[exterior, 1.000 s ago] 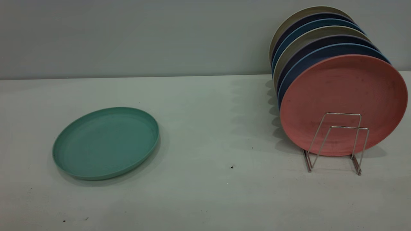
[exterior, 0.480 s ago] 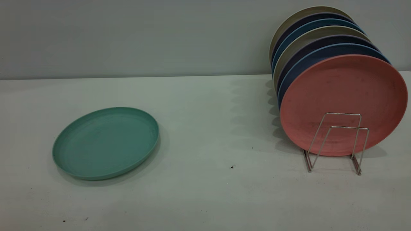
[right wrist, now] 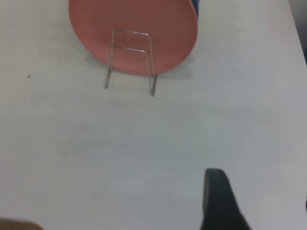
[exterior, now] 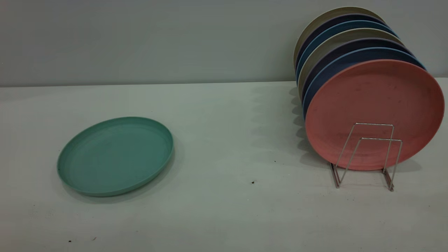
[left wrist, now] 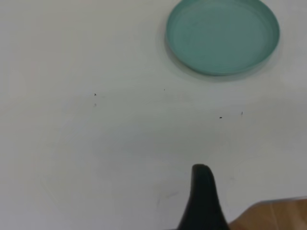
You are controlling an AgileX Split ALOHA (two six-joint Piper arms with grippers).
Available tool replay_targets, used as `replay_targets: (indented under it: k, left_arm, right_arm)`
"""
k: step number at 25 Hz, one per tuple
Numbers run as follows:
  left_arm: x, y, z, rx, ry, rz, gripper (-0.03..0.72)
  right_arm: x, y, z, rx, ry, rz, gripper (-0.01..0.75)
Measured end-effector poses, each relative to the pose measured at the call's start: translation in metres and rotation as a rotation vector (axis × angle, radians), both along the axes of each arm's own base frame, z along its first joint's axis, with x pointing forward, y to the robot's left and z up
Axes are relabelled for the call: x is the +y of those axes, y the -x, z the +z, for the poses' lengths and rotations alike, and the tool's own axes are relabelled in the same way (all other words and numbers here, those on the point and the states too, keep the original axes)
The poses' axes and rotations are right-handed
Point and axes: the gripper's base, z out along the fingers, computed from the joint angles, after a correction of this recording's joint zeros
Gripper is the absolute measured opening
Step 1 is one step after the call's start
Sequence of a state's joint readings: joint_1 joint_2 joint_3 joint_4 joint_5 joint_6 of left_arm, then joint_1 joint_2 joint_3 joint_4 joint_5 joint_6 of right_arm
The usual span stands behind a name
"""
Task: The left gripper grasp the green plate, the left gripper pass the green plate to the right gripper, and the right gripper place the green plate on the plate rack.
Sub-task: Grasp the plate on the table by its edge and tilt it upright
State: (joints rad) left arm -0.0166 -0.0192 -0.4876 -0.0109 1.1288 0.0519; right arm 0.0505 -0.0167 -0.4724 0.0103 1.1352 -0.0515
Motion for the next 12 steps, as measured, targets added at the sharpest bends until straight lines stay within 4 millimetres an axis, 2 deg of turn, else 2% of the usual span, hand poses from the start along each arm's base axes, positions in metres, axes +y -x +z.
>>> replay_targets:
  k: [3, 5, 12]
  left_arm:
    - [0.000, -0.008, 0.011, -0.018, 0.031, 0.021, 0.589]
    - [-0.002, -0.022, 0.021, -0.011, 0.051, 0.020, 0.589]
    - [-0.006, -0.094, 0.052, 0.130, 0.052, -0.012, 0.589]
  right_arm:
    - [0.000, -0.006, 0.006, 0.008, 0.000, 0.000, 0.445]
    - [0.001, -0.018, 0.012, 0.008, 0.002, 0.001, 0.460]
    - [0.004, -0.082, 0.040, 0.012, 0.003, -0.001, 0.504]
